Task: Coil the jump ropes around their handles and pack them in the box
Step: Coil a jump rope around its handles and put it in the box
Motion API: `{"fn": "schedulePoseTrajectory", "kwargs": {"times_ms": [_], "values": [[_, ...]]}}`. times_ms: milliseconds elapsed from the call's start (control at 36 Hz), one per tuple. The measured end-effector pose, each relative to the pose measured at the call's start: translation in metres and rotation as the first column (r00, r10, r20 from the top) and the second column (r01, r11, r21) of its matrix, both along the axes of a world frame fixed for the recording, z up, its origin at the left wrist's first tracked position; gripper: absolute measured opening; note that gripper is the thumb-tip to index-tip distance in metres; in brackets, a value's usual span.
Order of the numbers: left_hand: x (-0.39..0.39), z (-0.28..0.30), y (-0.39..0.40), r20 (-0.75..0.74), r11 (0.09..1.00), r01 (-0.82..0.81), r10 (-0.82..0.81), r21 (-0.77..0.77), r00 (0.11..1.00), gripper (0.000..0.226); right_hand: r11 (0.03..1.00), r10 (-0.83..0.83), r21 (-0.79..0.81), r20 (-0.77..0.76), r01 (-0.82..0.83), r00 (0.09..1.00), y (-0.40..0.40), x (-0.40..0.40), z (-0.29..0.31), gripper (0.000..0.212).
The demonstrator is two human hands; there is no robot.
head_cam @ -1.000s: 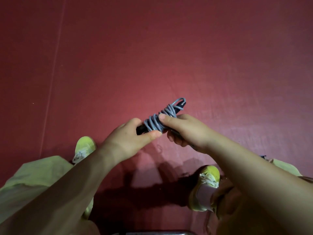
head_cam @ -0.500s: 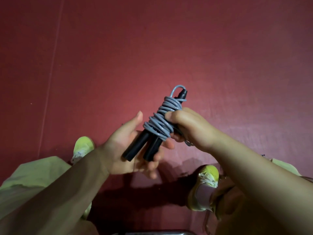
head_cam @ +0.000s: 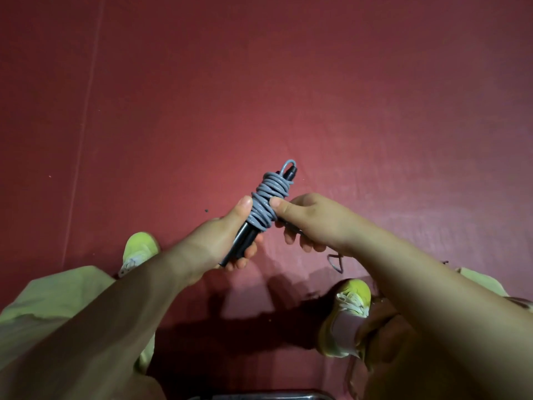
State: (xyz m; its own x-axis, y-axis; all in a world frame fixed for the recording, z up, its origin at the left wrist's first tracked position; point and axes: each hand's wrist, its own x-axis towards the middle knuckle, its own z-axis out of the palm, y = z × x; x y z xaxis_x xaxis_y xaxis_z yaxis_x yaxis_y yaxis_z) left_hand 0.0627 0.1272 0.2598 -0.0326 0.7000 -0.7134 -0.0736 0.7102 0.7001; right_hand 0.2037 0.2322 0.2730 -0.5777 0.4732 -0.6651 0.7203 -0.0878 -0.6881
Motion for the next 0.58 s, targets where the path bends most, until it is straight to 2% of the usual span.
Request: {"fn": "schedulePoseTrajectory", "kwargs": {"times_ms": [194,306,361,444,583], "values": [[0.000,-0.001,0.001,-0.086,0.997,-0.075,0.077,0.032,0.993,0.058,0.998,-0.023,0.064,0.059,0.019,0.998,0.001,-0.001,-0.002,0.055],[-0.006,0.000,0.003,-0.148,0.994,-0.076,0.087,0.083,0.985,0.045,0.996,-0.066,-0.052,-0.005,0.066,0.998,0.000,0.000,-0.003,0.049],[-0.013,-0.001,0.004,-0.206,0.992,-0.018,0.044,0.125,0.978,0.044,0.991,-0.080,-0.114,-0.051,0.073,0.996,-0.002,-0.001,-0.003,0.048],[-0.018,-0.006,0.005,-0.305,0.980,0.088,-0.030,0.177,0.952,0.030,0.978,-0.130,-0.174,-0.091,0.113,0.987,-0.005,-0.003,0.000,0.050],[-0.020,-0.013,0.003,-0.410,0.977,0.112,-0.028,0.182,0.912,0.073,0.977,-0.169,-0.160,-0.161,0.143,0.972,-0.005,-0.002,0.001,0.044]]}}
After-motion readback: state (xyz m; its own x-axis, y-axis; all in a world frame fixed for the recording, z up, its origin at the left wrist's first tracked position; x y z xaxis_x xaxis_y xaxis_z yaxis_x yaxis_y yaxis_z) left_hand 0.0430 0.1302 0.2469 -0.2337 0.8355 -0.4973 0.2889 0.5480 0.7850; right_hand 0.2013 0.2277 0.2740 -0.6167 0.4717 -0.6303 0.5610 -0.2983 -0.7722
